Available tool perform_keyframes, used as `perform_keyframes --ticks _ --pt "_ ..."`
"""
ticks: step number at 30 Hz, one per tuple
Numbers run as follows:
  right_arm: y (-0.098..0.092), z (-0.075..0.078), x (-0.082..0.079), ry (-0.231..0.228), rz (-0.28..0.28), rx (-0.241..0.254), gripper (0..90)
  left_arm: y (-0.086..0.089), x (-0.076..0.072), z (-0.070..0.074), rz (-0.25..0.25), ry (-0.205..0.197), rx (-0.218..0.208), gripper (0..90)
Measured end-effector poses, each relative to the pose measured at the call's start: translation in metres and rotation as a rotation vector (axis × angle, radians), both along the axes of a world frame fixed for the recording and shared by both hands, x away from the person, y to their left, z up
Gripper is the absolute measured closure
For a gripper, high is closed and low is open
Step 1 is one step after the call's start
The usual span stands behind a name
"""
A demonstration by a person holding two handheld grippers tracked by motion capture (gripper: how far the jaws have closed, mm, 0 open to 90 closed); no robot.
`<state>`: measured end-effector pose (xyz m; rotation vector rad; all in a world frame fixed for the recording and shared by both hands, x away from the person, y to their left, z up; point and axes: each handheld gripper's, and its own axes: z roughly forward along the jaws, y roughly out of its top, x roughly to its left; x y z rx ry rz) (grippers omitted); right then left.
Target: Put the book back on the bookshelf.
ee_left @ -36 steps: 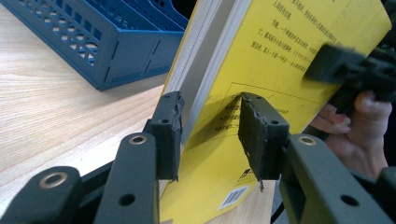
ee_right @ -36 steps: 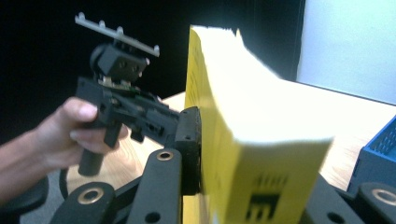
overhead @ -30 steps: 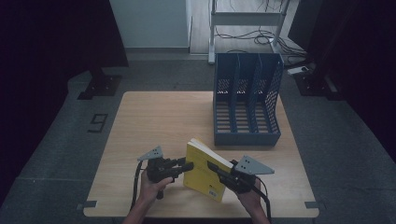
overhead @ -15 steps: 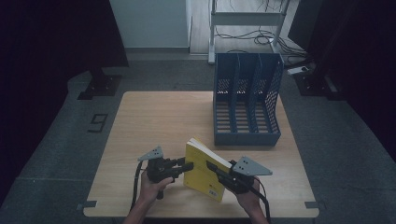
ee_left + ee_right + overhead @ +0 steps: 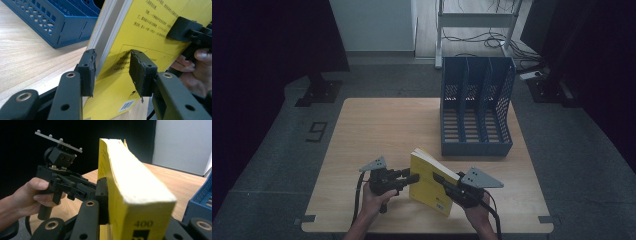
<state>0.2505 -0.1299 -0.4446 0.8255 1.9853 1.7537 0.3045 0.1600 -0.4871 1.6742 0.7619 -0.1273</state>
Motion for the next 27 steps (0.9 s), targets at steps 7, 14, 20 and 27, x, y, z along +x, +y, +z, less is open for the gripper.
perform_keyframes --ticks 7,14,20,27 --pt "-0.001 0.004 -0.003 -0.023 -0.008 -0.009 74.5 0.002 0.001 0.000 0.012 0.012 -0.004 55.1" --pt "-0.008 0.007 -0.004 -0.038 -0.049 -0.014 74.5 0.006 0.003 0.000 0.036 0.019 -0.009 50.9" --pt "-0.013 0.011 -0.006 -0.054 -0.068 0.000 74.5 0.008 0.006 -0.004 0.061 0.037 0.005 48.5" --pt "-0.018 0.015 -0.008 -0.069 -0.084 0.008 74.4 0.009 0.008 -0.009 0.122 0.045 0.078 47.2"
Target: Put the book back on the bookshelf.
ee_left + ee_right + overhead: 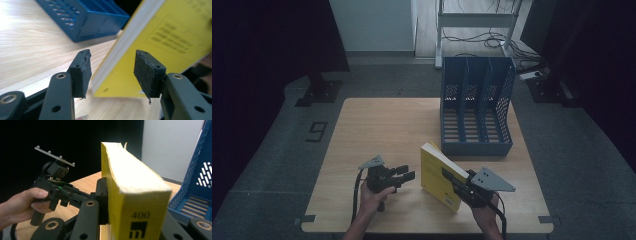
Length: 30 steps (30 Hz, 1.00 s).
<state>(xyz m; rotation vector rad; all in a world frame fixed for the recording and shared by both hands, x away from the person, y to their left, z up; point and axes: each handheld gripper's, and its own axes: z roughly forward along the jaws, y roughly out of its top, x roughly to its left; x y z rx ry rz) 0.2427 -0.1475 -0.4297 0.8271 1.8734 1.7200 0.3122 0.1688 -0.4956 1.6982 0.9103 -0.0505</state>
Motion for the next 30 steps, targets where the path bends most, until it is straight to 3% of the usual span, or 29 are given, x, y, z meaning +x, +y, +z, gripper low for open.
perform_keyframes --ticks 6,9,13,19,22,25,30 --pt "-0.001 -0.001 0.003 0.008 -0.024 0.008 74.4 0.002 0.000 -0.001 0.034 -0.009 0.073 47.1" --pt "-0.001 -0.001 0.005 0.011 -0.057 0.010 74.4 0.004 0.002 -0.002 0.026 -0.001 0.083 48.5" --pt "-0.004 0.003 0.007 0.035 -0.089 0.064 74.4 0.008 0.003 -0.002 0.035 0.006 0.093 48.5" --pt "-0.009 0.011 0.003 0.009 -0.109 0.090 74.4 0.013 0.007 -0.005 0.050 0.028 0.109 48.1" --pt "-0.010 0.014 0.004 0.005 -0.132 0.089 74.4 0.014 0.004 -0.002 0.081 -0.004 0.146 48.3" --pt "-0.010 0.018 0.007 0.004 -0.145 0.093 74.4 0.016 0.003 0.001 0.081 -0.016 0.138 48.3" --pt "-0.007 0.030 0.014 -0.021 -0.158 0.097 74.4 0.018 0.005 -0.002 0.065 -0.001 0.129 48.3"
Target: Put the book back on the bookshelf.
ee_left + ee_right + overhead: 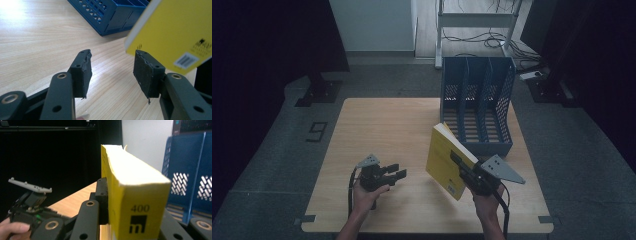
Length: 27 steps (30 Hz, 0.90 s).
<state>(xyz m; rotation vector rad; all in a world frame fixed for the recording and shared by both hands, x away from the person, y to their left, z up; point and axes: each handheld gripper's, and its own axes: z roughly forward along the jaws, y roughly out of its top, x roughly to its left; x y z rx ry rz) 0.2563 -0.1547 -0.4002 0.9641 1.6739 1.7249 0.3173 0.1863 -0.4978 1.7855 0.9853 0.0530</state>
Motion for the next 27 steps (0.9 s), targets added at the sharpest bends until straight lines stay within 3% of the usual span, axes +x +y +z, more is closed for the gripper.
perform_keyframes --ticks 4,14,20,27 --pt "0.002 0.003 0.004 -0.010 -0.007 -0.005 74.4 -0.001 0.003 -0.003 -0.006 0.010 0.016 48.3" --pt "0.001 0.018 0.008 -0.055 -0.020 0.000 74.4 -0.001 -0.011 0.010 0.012 -0.040 0.027 48.5" --pt "-0.006 0.029 0.009 -0.082 -0.038 0.016 74.5 -0.002 -0.017 0.011 0.004 -0.035 0.033 47.7" --pt "-0.017 0.036 0.017 -0.092 -0.061 0.022 74.5 -0.002 -0.017 0.002 0.013 -0.008 0.059 47.4"
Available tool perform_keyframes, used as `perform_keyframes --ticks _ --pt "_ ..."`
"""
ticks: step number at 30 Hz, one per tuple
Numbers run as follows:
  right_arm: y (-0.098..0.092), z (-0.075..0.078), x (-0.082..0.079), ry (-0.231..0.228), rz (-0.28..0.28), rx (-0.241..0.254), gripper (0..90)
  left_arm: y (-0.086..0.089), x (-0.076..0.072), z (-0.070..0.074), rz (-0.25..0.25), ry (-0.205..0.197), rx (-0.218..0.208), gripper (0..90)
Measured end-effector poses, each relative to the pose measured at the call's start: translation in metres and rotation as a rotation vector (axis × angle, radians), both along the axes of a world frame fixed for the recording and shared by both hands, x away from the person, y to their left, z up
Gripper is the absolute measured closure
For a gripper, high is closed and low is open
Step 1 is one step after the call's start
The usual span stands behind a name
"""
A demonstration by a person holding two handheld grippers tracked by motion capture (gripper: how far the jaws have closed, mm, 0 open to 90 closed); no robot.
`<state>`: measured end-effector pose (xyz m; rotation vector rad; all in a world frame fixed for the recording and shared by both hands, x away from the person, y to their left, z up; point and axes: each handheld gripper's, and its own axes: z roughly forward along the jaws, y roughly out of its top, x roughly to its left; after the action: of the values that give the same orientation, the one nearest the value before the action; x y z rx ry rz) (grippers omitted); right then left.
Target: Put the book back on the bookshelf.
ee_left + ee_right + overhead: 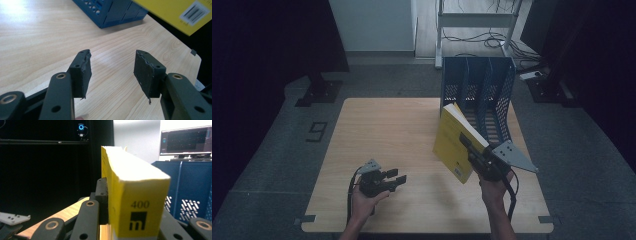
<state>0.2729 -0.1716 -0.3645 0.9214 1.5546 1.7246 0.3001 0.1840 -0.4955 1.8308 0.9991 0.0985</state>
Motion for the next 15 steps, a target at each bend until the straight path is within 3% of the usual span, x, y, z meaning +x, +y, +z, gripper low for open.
perform_keyframes --ticks 7,15 --pt "-0.009 0.002 0.006 0.013 -0.053 0.021 74.5 -0.002 0.002 -0.004 0.001 0.008 0.016 47.4" --pt "-0.014 0.008 0.014 0.017 -0.075 0.022 74.5 0.002 0.003 -0.006 0.014 0.011 0.010 46.9"
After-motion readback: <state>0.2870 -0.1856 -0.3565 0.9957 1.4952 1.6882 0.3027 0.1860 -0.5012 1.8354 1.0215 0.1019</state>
